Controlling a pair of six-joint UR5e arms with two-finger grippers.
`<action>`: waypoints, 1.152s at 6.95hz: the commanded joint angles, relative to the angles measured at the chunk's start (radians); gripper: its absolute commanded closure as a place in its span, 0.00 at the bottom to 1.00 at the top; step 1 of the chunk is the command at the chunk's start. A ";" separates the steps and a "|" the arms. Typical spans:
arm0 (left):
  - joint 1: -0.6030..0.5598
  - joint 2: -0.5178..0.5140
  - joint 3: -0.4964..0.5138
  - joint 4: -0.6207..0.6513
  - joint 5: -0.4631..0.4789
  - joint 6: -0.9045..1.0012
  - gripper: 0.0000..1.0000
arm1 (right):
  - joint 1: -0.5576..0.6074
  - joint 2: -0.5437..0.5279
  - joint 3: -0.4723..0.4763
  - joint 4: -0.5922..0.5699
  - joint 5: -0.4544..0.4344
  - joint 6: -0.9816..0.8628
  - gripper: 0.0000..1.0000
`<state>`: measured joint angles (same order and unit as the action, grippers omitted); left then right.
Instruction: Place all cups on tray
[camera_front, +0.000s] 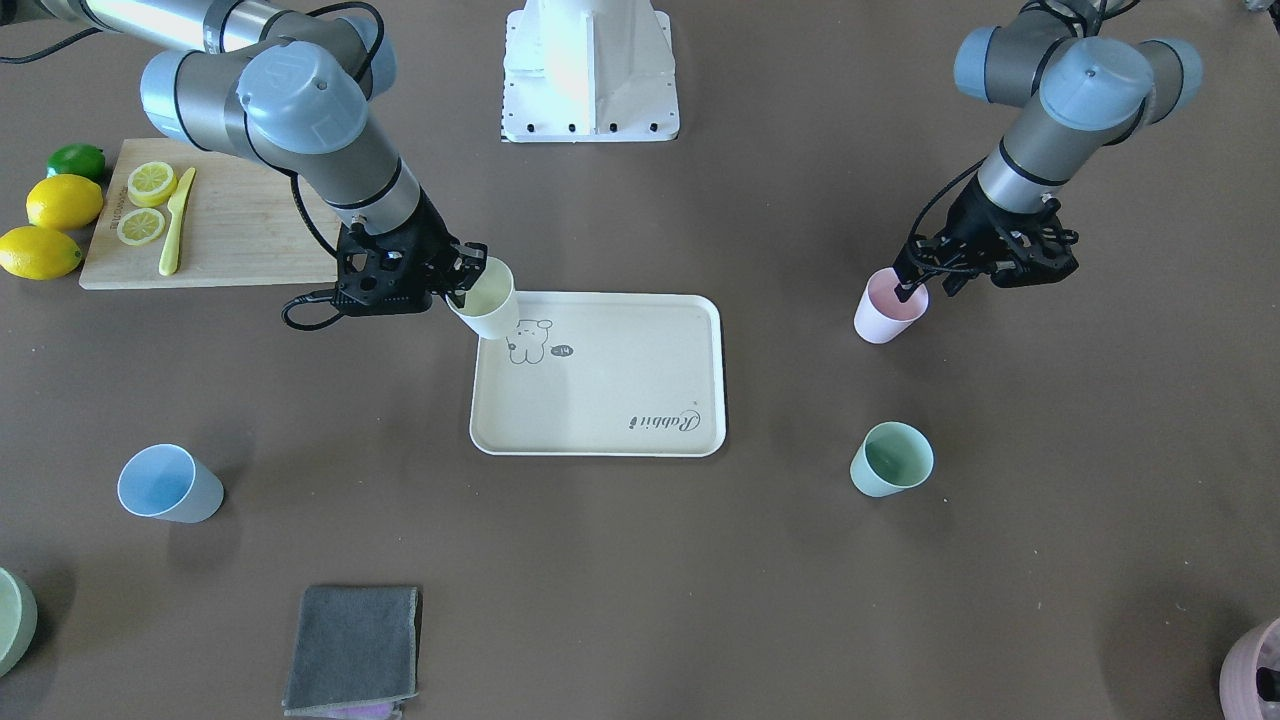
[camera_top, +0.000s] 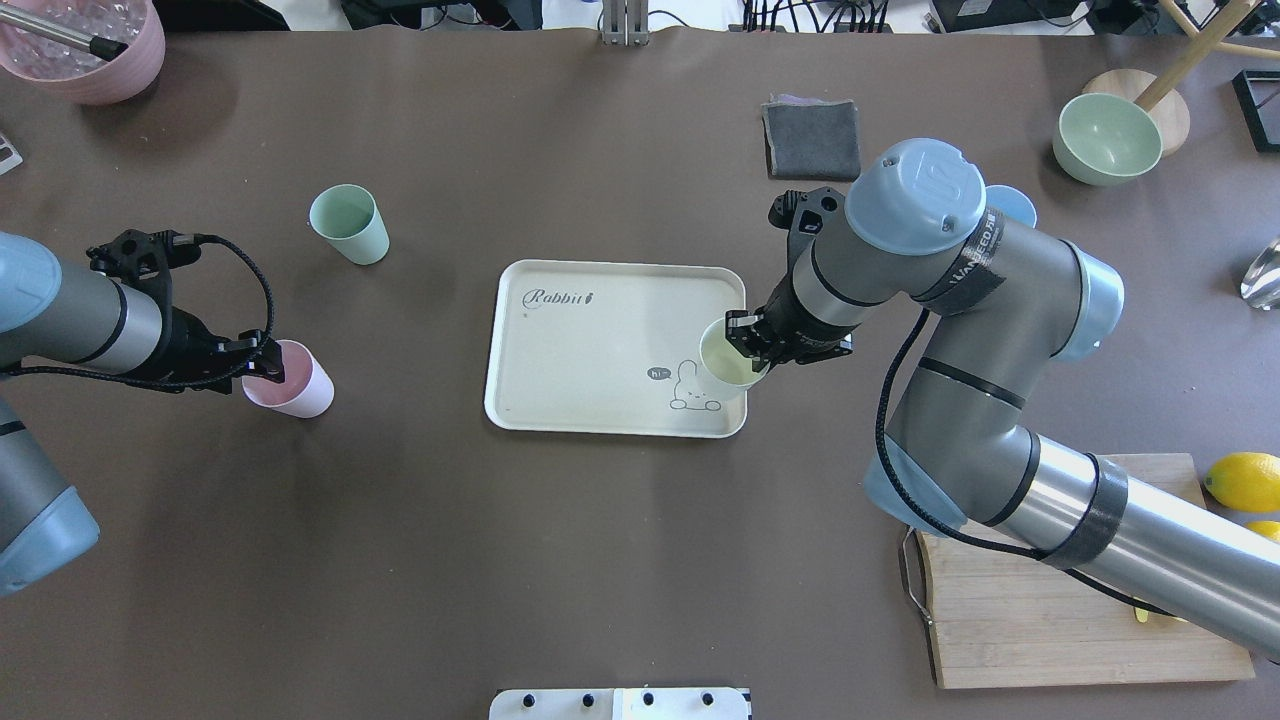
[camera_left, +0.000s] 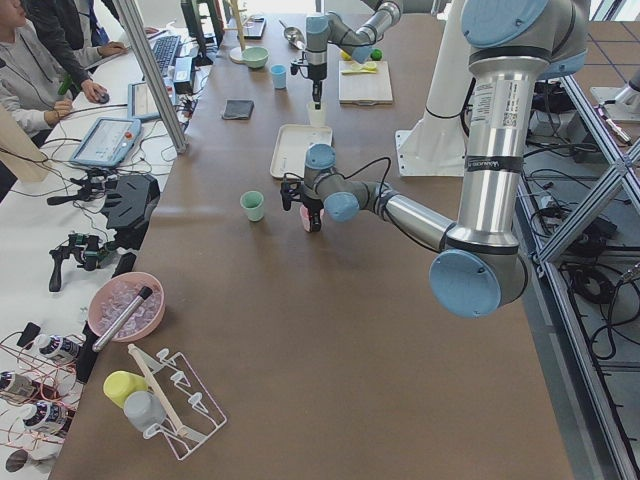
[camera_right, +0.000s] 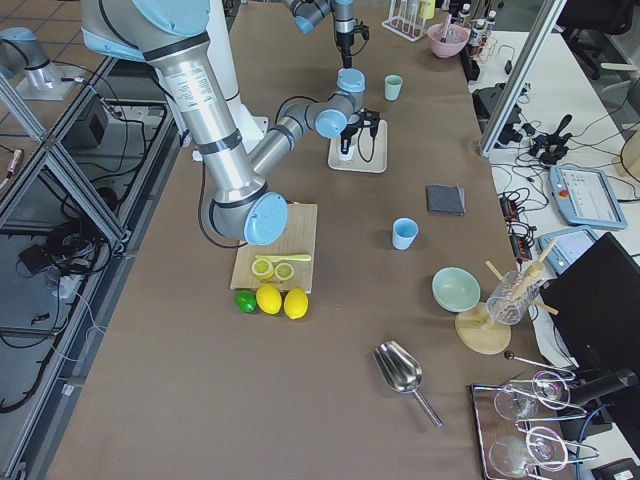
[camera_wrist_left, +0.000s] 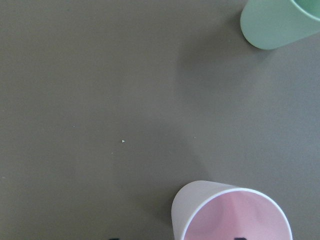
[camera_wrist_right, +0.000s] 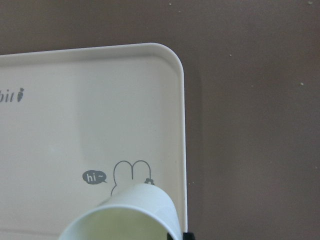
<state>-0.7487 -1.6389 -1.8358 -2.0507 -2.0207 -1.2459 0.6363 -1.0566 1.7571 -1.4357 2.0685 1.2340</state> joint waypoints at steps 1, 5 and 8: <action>0.009 -0.002 -0.009 0.004 0.000 -0.001 1.00 | -0.018 0.004 -0.016 0.000 -0.024 0.004 1.00; 0.018 -0.355 -0.084 0.431 -0.003 -0.086 1.00 | -0.049 0.055 -0.071 0.001 -0.047 0.019 1.00; 0.090 -0.492 0.036 0.428 0.016 -0.188 1.00 | -0.044 0.070 -0.082 0.003 -0.059 0.012 0.00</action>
<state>-0.6849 -2.0937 -1.8326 -1.6230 -2.0137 -1.3999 0.5884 -0.9938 1.6748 -1.4323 2.0132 1.2505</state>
